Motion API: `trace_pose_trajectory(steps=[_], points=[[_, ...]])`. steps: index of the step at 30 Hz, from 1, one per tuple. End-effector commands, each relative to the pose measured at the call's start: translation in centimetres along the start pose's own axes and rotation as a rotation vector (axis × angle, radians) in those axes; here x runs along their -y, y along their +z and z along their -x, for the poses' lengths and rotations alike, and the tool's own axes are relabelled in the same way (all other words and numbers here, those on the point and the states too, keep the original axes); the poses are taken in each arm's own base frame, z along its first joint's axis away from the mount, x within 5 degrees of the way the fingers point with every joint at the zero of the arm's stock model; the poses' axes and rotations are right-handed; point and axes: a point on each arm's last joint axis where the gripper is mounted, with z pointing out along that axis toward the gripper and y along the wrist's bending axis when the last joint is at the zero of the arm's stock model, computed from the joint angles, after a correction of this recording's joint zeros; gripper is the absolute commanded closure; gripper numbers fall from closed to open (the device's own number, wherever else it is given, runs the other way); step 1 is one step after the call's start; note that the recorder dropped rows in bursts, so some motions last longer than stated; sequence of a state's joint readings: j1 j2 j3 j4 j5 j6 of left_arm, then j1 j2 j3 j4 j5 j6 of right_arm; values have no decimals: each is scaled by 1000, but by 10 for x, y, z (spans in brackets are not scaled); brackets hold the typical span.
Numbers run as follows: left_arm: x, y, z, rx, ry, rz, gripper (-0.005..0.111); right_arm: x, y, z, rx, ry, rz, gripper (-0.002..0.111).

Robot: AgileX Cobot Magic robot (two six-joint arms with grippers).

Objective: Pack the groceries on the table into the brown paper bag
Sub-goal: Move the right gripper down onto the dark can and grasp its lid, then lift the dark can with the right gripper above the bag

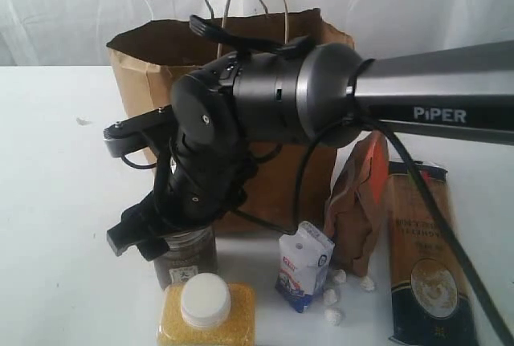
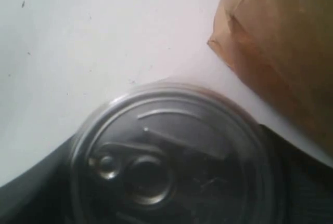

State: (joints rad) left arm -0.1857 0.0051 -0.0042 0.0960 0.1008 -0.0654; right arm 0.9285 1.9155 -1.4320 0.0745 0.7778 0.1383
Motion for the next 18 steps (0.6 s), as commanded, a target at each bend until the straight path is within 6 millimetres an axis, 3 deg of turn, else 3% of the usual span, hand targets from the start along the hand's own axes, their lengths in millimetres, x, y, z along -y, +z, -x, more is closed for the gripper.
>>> trace_pose_trajectory(steps=[1, 9, 18], points=[[0, 0, -1, 4, -3, 3, 107, -6, -18, 3, 47, 6, 33, 108], [0, 0, -1, 4, -3, 3, 107, -37, -81, 2, 132, -155, 82, 108], [0, 0, -1, 4, -3, 3, 107, -61, -171, 23, 348, -221, 146, 108]])
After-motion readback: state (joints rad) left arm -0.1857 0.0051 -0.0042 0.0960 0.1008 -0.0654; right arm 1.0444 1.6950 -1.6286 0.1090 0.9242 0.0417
